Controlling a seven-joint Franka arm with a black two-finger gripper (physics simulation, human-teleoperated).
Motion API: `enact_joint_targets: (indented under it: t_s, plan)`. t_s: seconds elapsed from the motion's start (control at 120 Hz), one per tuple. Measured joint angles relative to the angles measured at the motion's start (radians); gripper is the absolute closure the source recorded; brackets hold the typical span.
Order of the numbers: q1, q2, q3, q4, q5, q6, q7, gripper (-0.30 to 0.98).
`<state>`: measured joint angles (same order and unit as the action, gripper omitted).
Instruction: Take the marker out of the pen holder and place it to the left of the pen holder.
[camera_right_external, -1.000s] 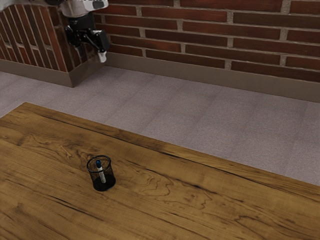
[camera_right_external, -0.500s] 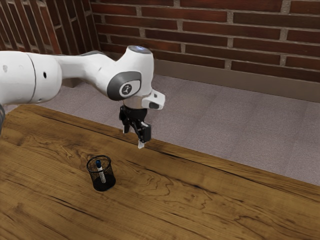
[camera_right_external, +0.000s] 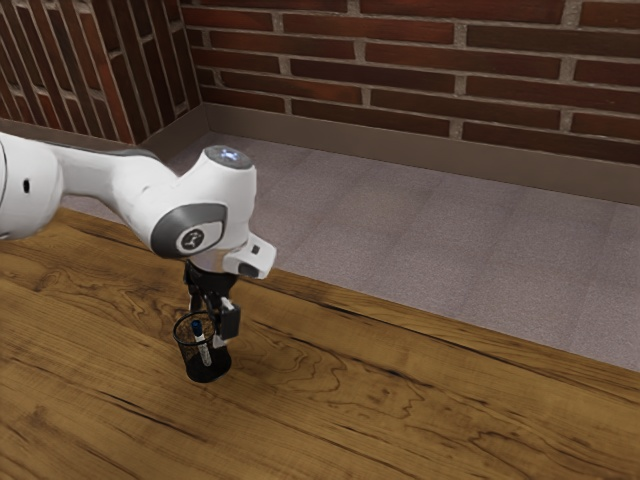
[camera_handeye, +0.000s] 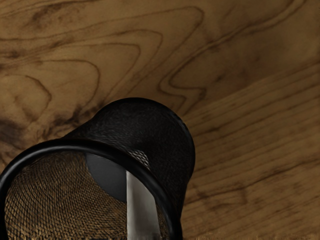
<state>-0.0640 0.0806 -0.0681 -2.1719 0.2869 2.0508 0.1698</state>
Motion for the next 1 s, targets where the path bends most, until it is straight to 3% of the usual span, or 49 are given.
enact_joint_targets:
  t_s: [0.2,0.483,0.617,0.8,1.0]
  plan:
    - [0.009,-0.037,0.001,-0.043,0.009,0.020,0.014,0.08]
    - [0.013,-0.038,0.001,-0.047,0.020,0.030,0.025,0.53]
    - [0.006,-0.037,0.007,-0.047,0.026,0.034,0.027,0.67]
    - [0.011,-0.051,0.021,-0.040,0.040,0.037,0.021,0.74]
    - [0.022,-0.180,0.037,0.037,0.065,-0.019,0.014,0.77]
